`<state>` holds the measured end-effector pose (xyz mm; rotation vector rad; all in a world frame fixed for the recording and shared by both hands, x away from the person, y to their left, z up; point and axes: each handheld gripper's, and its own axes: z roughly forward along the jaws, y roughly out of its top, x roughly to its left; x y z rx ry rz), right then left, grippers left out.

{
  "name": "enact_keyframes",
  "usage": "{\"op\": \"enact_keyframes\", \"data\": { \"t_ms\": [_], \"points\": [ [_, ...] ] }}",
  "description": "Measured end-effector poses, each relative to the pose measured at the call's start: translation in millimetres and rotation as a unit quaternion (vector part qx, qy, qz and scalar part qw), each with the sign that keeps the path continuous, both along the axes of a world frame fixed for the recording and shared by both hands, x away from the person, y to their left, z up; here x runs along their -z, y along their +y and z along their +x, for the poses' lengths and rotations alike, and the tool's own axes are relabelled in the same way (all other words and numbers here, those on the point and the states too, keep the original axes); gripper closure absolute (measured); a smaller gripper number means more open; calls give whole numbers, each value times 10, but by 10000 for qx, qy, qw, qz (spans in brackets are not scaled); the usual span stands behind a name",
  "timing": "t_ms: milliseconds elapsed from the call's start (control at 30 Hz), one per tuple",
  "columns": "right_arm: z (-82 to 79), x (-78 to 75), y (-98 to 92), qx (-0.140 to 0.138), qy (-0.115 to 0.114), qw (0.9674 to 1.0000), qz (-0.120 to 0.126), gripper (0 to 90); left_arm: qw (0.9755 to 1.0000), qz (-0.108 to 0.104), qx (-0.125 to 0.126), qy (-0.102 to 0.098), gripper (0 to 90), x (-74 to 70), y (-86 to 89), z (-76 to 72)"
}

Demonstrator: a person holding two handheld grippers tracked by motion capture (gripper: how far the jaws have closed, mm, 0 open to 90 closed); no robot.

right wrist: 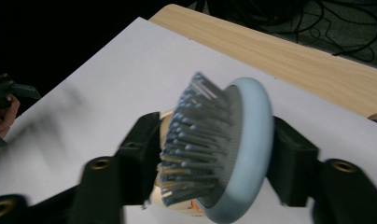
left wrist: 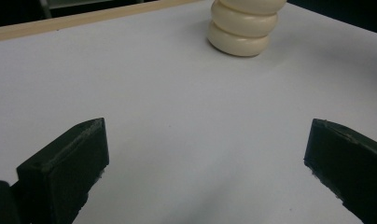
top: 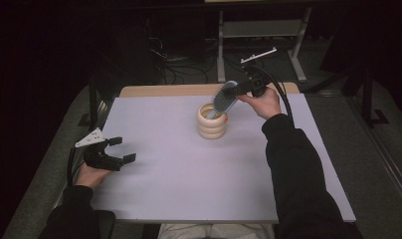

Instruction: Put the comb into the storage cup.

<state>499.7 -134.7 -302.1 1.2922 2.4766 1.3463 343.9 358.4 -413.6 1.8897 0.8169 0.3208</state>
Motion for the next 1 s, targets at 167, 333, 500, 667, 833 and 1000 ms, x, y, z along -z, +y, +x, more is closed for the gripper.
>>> {"op": "enact_keyframes", "data": {
  "t_ms": [167,333,500,667,833,1000],
  "points": [
    [-25,1,-9,-79,-134,9999,-54,204,10000,6,-4,-8,0,-2,4,1],
    [-56,-7,4,-116,-262,9994,-210,110,10000,-4,-22,-20,0,-8,7,-4],
    [-70,-33,-11,-1,-431,9986,-303,17,10000,-1,-40,-53,0,-12,7,-8],
    [-110,-43,-15,-10,-636,9969,-453,0,10000,-4,-41,-70,0,-19,12,-13],
    [-134,-53,-42,-8,-710,9964,-470,0,9999,-26,-67,-91,0,-25,14,-16],
    [-163,-81,-109,-4,-787,9958,-467,0,9999,-30,-83,-97,0,-30,25,-17]
  ]
}}
